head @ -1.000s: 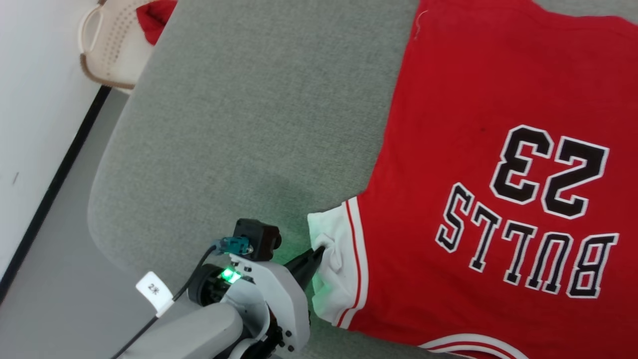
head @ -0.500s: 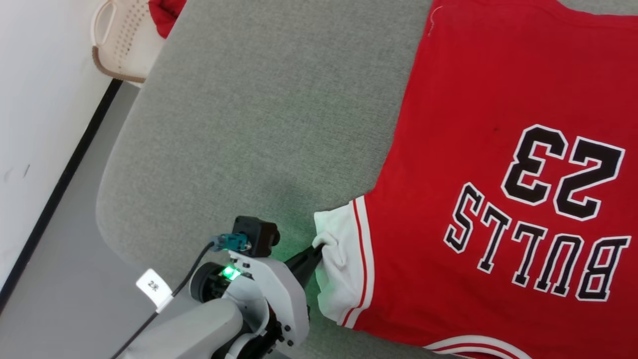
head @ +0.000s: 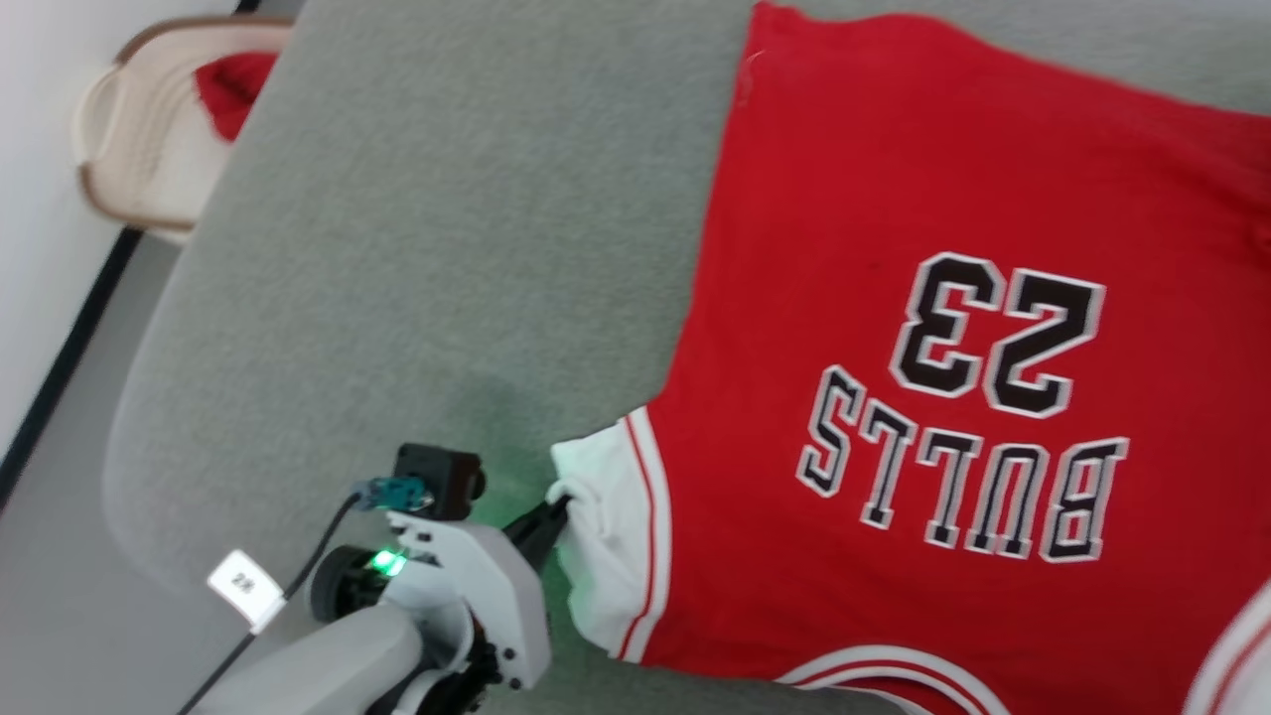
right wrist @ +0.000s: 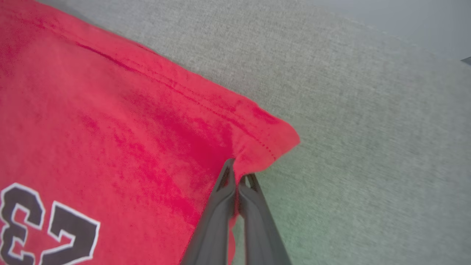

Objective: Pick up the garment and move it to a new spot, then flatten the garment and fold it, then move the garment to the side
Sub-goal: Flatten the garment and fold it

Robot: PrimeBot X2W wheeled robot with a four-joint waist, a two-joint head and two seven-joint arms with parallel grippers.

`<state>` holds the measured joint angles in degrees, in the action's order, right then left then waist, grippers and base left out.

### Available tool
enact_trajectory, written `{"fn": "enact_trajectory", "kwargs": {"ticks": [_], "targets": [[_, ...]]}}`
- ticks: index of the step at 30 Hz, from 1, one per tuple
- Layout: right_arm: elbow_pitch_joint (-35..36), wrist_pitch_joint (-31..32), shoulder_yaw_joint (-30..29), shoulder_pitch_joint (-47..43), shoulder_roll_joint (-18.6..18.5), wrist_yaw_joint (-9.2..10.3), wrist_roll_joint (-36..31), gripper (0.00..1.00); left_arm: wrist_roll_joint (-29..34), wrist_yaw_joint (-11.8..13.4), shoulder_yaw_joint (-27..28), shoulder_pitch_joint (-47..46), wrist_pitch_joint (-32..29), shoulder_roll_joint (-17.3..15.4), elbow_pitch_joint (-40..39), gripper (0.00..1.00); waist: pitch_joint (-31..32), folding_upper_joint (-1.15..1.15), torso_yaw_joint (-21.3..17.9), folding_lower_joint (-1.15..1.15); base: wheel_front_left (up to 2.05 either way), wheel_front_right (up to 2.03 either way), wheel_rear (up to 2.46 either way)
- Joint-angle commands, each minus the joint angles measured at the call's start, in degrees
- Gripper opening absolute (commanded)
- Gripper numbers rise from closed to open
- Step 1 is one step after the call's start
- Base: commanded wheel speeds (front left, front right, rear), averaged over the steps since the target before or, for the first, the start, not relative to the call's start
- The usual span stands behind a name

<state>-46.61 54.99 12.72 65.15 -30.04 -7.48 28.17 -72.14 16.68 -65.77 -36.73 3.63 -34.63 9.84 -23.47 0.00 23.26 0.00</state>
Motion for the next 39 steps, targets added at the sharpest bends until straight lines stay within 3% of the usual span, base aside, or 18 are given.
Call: {"fn": "enact_trajectory", "kwargs": {"ticks": [1,10,20,30,39], "targets": [[1.5,0.1,0.8,-1.2,-0.4,-0.02,1.0,0.0,-0.3,0.9,0.2,0.9,0.1,-0.6,0.9,0.0,3.0,0.0,-3.6,0.0,0.0,0.0,0.0],[18.7,1.6,5.0,-11.5,-5.0,-0.02,11.4,0.0,-1.6,2.5,1.3,2.8,0.2,-4.1,-0.6,0.0,6.5,0.0,-10.6,0.0,0.0,0.0,0.0],[33.3,0.5,-1.0,-28.7,-5.9,-0.02,16.4,0.0,-2.9,5.0,2.4,5.1,0.3,-7.3,-3.7,0.0,9.5,0.0,-16.3,0.0,0.0,0.0,0.0],[43.0,0.5,-12.2,-47.3,0.1,-0.02,14.5,0.0,-3.5,7.0,2.8,6.5,0.3,-9.3,-6.5,0.0,10.4,0.0,-18.8,0.0,0.0,0.0,0.0],[44.6,-1.6,-16.3,-55.6,6.8,-0.02,11.1,0.0,-3.8,7.9,3.2,7.0,0.4,-9.6,-7.8,0.0,10.2,0.0,-19.1,0.0,0.0,0.0,0.0]]}}
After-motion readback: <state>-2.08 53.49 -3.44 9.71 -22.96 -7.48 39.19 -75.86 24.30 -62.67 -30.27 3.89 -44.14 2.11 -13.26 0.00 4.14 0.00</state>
